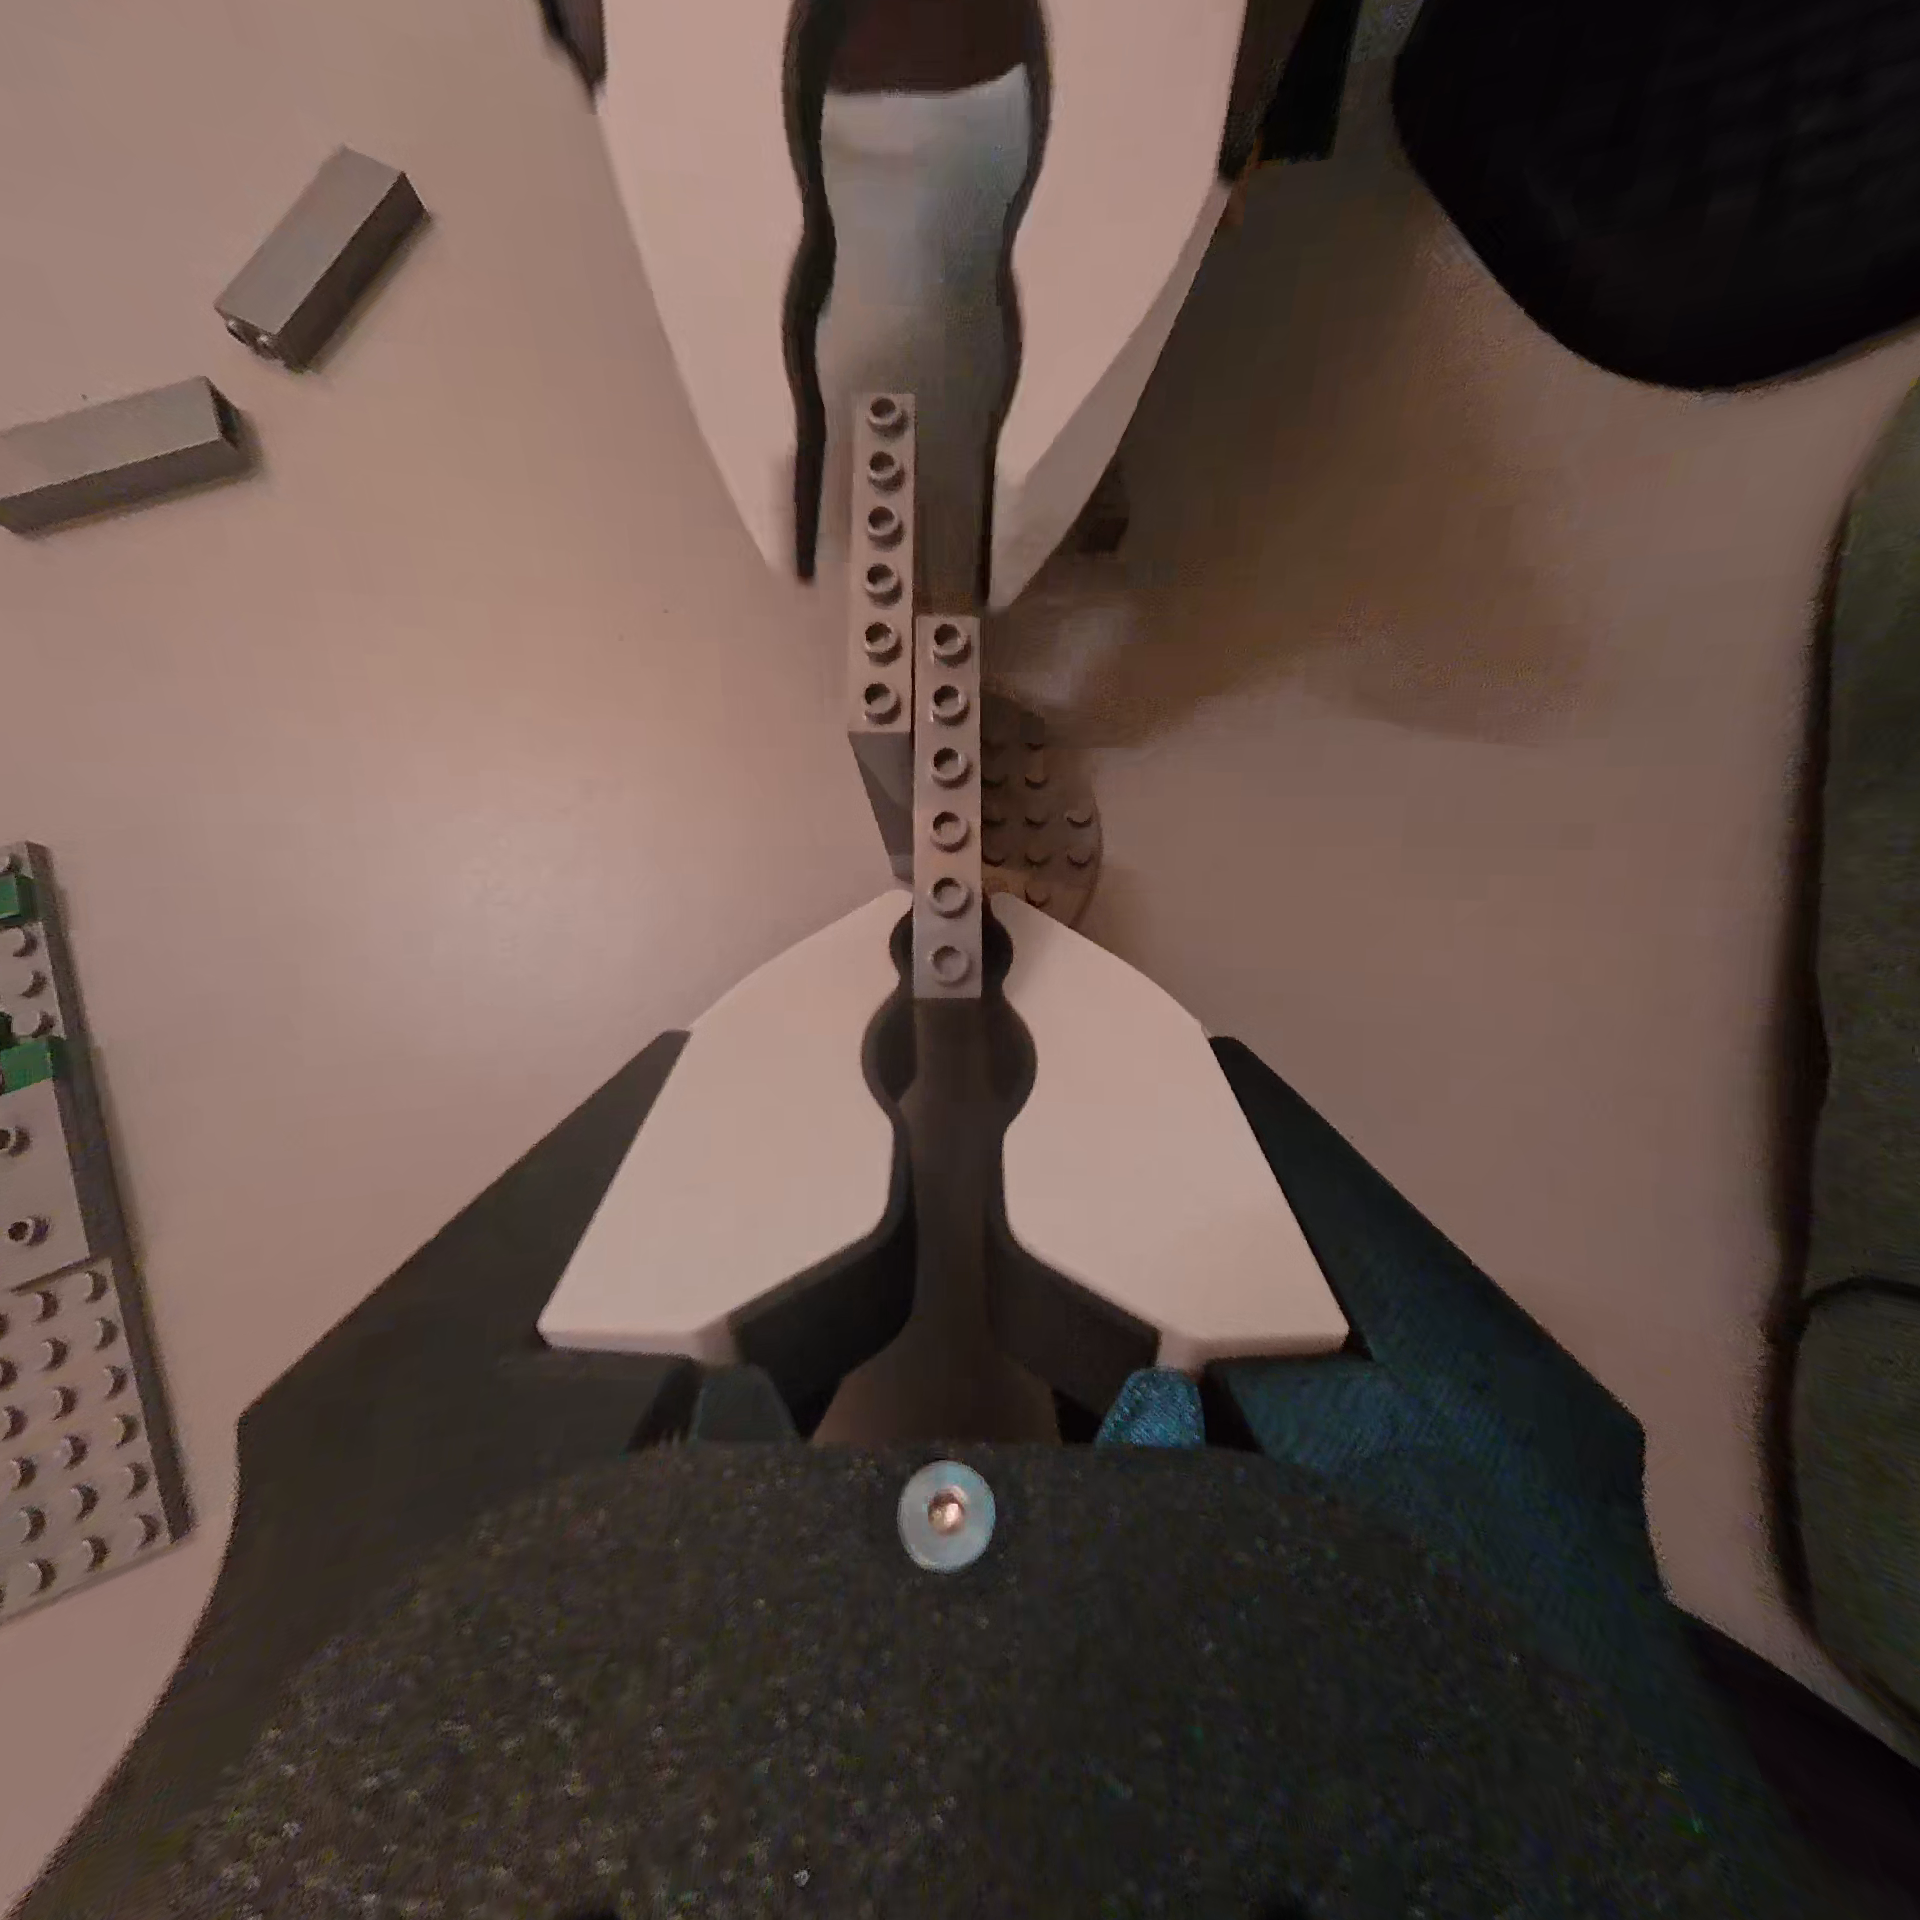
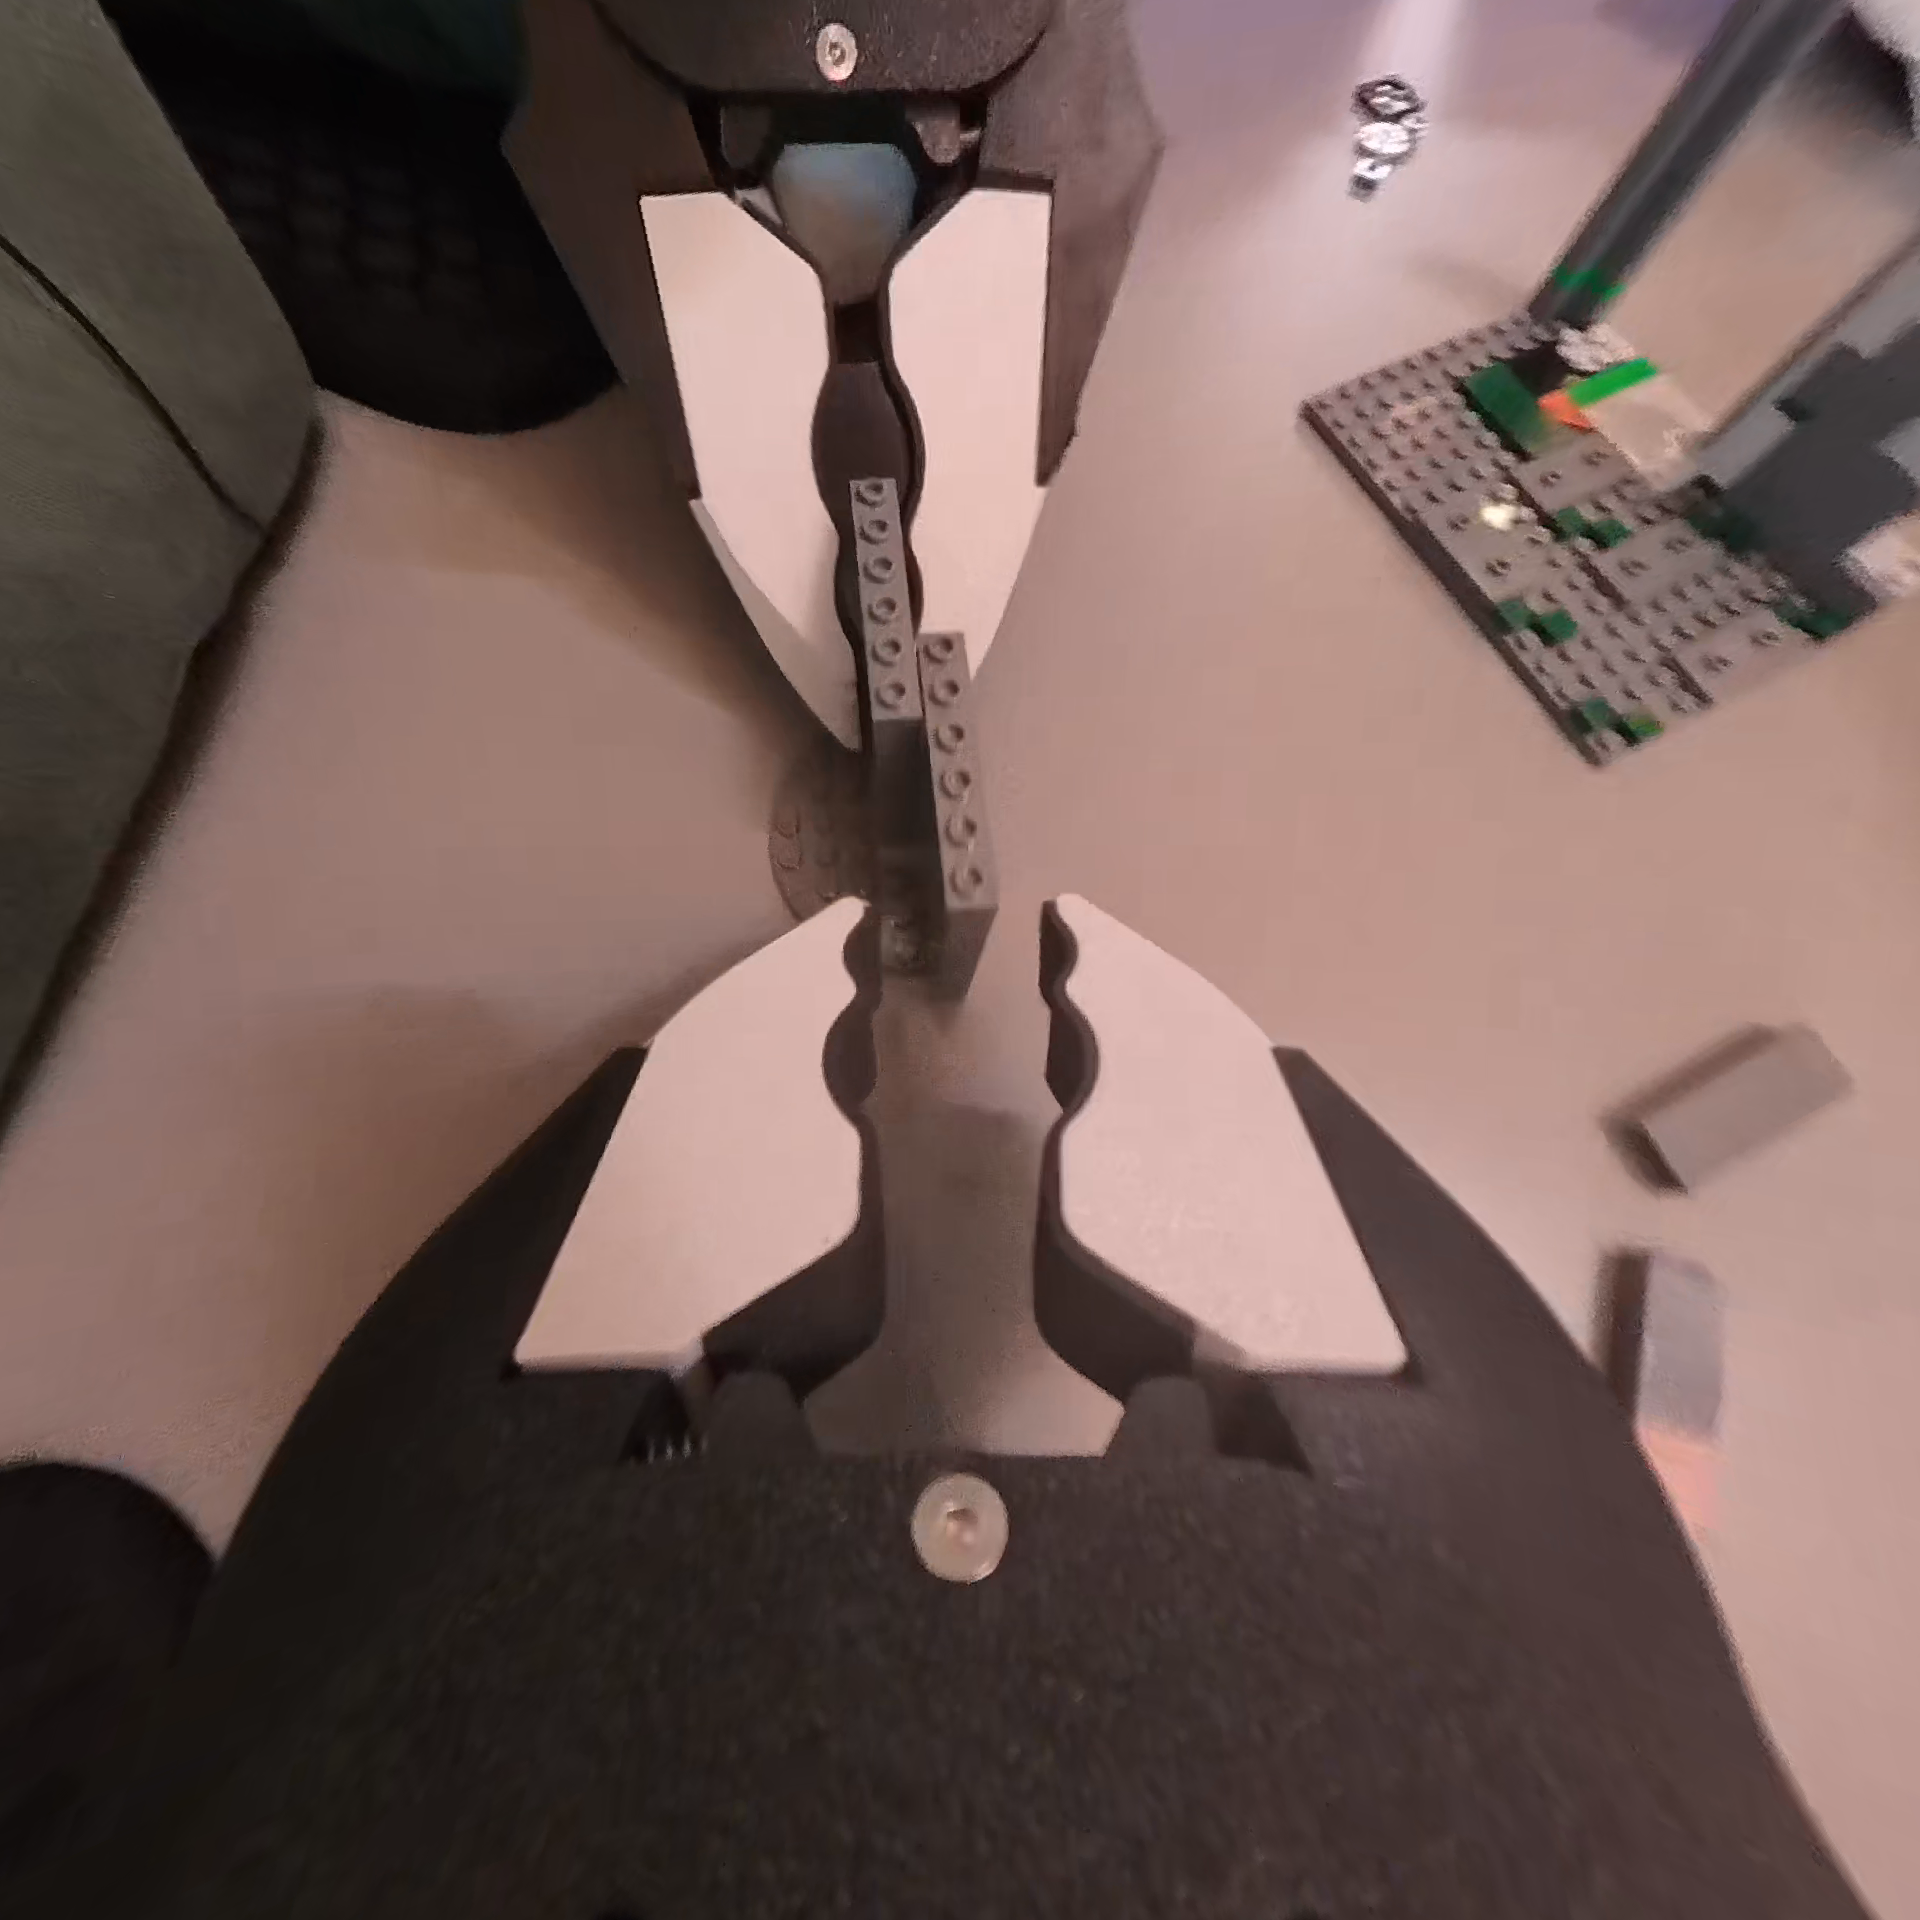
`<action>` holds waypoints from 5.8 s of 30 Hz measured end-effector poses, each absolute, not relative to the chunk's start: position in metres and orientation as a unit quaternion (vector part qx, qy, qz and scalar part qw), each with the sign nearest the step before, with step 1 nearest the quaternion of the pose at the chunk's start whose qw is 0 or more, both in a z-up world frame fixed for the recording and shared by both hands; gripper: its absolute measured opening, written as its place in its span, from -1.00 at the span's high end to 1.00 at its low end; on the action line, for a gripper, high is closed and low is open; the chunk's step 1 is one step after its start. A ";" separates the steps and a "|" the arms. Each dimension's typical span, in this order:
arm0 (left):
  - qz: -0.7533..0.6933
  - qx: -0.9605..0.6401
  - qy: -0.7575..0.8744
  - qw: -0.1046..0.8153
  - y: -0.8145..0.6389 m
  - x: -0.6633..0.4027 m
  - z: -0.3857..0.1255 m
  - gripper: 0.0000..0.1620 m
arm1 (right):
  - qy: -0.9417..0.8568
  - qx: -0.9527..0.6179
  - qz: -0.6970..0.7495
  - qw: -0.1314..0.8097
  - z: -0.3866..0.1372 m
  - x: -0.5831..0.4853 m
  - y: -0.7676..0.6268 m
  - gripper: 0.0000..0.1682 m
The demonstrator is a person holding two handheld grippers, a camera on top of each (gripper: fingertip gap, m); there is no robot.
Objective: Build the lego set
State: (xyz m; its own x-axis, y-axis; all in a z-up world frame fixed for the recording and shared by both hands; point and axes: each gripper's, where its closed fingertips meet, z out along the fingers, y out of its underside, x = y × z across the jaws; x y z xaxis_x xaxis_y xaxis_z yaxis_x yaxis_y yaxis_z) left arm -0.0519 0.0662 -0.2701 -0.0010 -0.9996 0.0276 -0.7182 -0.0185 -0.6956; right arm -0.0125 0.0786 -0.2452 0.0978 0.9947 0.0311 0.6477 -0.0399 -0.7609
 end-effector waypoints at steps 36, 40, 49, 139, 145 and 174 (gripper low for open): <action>-0.008 -0.430 0.741 0.516 0.075 -0.047 -0.230 0.90 | -0.511 -0.700 0.426 0.258 -0.215 -0.014 0.053 0.09; 0.016 -0.400 0.738 0.544 0.073 -0.043 -0.221 0.90 | -0.509 -0.702 0.436 0.243 -0.212 -0.021 0.049 -0.04; 0.016 -0.393 0.741 0.545 0.070 -0.040 -0.221 0.90 | -0.508 -0.705 0.449 0.211 -0.216 -0.035 0.049 0.14; -0.323 -0.723 0.525 0.314 0.050 -0.053 -0.253 0.73 | -0.415 -0.856 0.157 0.266 -0.269 -0.025 0.084 0.89; -0.298 -0.727 0.527 0.322 0.055 -0.052 -0.257 0.74 | -0.423 -0.853 0.147 0.269 -0.270 -0.026 0.083 0.90; -0.229 -0.734 0.521 0.370 0.080 -0.050 -0.265 0.90 | -0.324 -0.848 0.307 0.287 -0.252 0.001 0.075 0.72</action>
State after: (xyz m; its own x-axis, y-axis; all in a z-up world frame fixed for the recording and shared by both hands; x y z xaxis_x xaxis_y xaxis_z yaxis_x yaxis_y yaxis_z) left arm -0.0499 0.0802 -0.2654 0.3525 -0.9345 -0.0489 -0.5956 -0.1837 -0.7820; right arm 0.0008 0.0750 -0.2517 0.6022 0.7251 -0.3340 0.3734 -0.6256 -0.6850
